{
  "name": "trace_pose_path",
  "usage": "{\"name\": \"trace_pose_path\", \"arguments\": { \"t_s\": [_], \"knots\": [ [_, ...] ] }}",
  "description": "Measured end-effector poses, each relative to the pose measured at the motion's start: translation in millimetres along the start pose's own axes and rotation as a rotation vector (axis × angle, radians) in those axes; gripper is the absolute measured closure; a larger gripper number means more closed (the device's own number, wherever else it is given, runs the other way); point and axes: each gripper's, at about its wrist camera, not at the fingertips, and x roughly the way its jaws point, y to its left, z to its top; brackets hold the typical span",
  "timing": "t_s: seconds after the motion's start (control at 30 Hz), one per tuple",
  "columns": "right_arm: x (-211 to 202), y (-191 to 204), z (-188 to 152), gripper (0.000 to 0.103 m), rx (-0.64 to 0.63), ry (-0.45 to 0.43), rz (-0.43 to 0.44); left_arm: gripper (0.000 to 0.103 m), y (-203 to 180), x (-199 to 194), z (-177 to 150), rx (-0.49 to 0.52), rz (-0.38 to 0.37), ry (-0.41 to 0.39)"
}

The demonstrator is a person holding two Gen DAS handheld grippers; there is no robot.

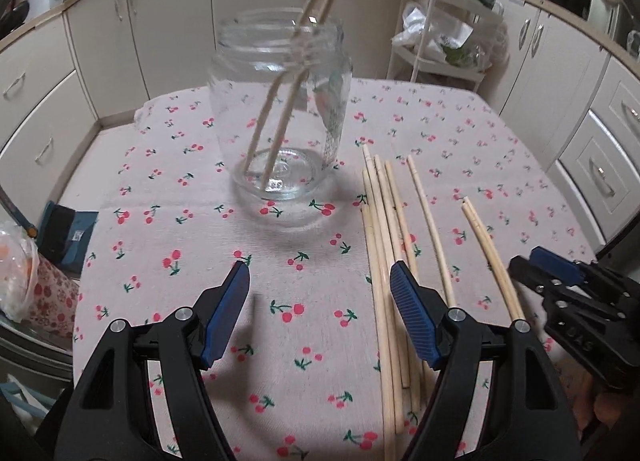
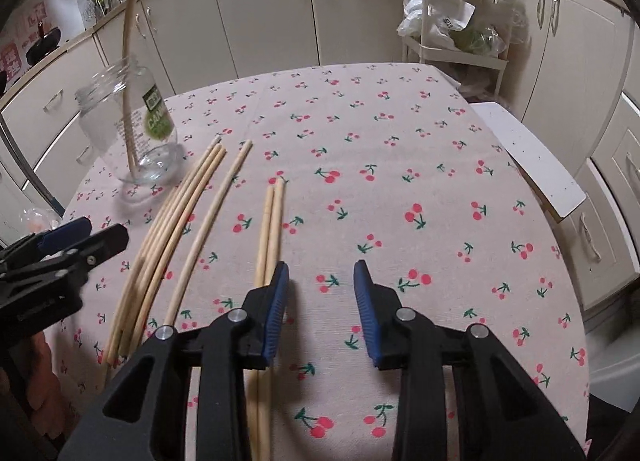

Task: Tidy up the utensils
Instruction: 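Return left gripper to the sticks and grasp one while right gripper grasps another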

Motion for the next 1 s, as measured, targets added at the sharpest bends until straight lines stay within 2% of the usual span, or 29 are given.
{"name": "trace_pose_path", "arguments": {
  "t_s": [0.17,0.27,0.4,0.53,0.63,0.83,1.0],
  "knots": [
    [1.4,2.6,2.4,0.069,-0.018,0.002,-0.002,0.034,-2.4,17.7,-0.6,0.012,0.056,0.048],
    [1.9,1.3,3.7,0.069,-0.014,0.002,0.008,0.034,-8.1,20.2,-0.8,0.041,0.087,0.047],
    [0.8,-1.8,4.8,0.069,0.000,-0.005,0.039,0.034,-8.6,20.9,1.0,0.034,0.087,0.053],
    [-3.0,-5.0,7.4,0.069,0.022,-0.023,0.086,0.041,-9.1,19.5,1.2,0.034,0.090,0.054],
    [0.9,0.7,9.1,0.069,0.002,-0.012,0.090,0.047,-5.6,20.3,5.4,0.014,0.095,0.060],
    [7.8,4.6,11.9,0.069,-0.035,0.003,0.008,0.050,-3.5,19.9,4.9,0.028,0.093,0.064],
    [9.9,6.9,13.9,0.069,-0.037,0.015,0.033,0.051,-1.4,20.6,6.6,0.026,0.086,0.068]
  ]
}}
